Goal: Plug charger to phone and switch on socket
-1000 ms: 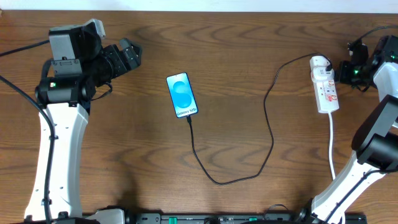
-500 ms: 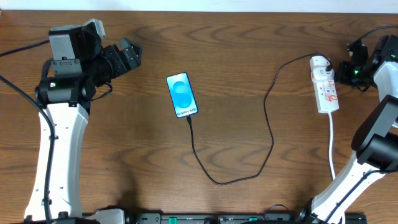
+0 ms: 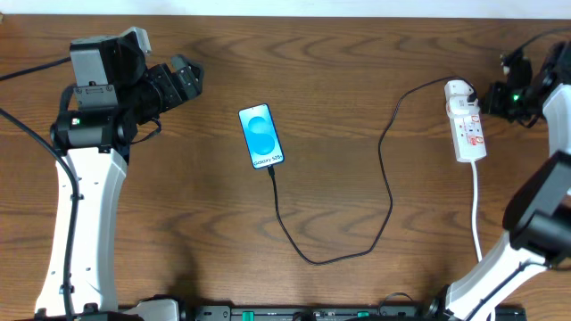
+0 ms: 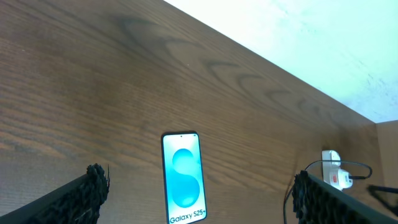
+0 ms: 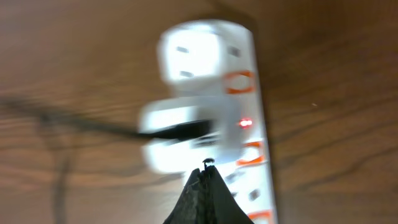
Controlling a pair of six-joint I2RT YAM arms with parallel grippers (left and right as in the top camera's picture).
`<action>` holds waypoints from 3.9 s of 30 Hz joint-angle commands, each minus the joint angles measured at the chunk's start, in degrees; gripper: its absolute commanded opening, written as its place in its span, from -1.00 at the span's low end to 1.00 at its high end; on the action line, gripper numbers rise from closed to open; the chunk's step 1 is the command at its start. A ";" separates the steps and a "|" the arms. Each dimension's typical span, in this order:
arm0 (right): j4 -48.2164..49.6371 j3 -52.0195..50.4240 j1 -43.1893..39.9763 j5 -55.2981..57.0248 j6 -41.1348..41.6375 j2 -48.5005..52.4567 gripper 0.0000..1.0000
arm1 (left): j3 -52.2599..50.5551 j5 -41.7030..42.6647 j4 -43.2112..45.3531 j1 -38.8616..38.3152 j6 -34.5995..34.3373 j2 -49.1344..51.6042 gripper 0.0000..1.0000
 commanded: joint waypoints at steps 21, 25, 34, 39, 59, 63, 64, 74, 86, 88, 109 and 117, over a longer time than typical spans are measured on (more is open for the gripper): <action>-6.78 0.46 15.54 -6.01 2.14 -13.92 -0.98 | -0.07 -0.55 0.02 0.26 0.55 -0.11 0.92; -7.89 0.46 17.84 -6.03 2.12 -13.94 -0.98 | -0.07 -0.55 0.02 0.26 0.55 -0.11 0.92; -9.09 0.48 19.67 -6.03 1.09 -16.68 -0.98 | -0.07 -0.55 0.02 0.26 0.55 -0.11 0.92; -8.98 0.48 19.67 -6.01 1.09 -19.47 -0.94 | -0.07 -0.55 0.02 0.26 0.55 -0.11 0.92; -12.17 0.48 19.61 -5.33 3.91 -28.02 0.98 | -0.07 -0.55 0.02 0.26 0.55 -0.11 0.92; -11.04 0.48 19.61 -5.40 4.33 -28.02 0.99 | -0.07 -0.55 0.02 0.26 0.55 -0.11 0.92; -10.56 0.48 19.61 -5.40 4.35 -28.02 0.99 | -0.07 -0.55 0.02 0.26 0.55 -0.11 0.92; -10.12 0.48 19.61 -3.21 4.26 -29.79 0.99 | -0.07 -0.55 0.02 0.26 0.55 -0.11 0.92; -4.87 -0.13 20.22 2.64 2.14 -33.92 0.99 | -0.07 -0.55 0.02 0.26 0.55 -0.11 0.92; -3.08 -0.92 20.68 4.98 2.14 -35.17 0.98 | -0.07 -0.55 0.02 0.26 0.55 -0.11 0.92; 44.19 -57.64 21.00 8.37 -0.04 -72.39 0.98 | -0.07 -0.55 0.02 0.26 0.55 -0.11 0.92; 52.85 -78.97 21.00 9.46 -0.46 -89.96 0.98 | -0.07 -0.55 0.02 0.26 0.55 -0.11 0.92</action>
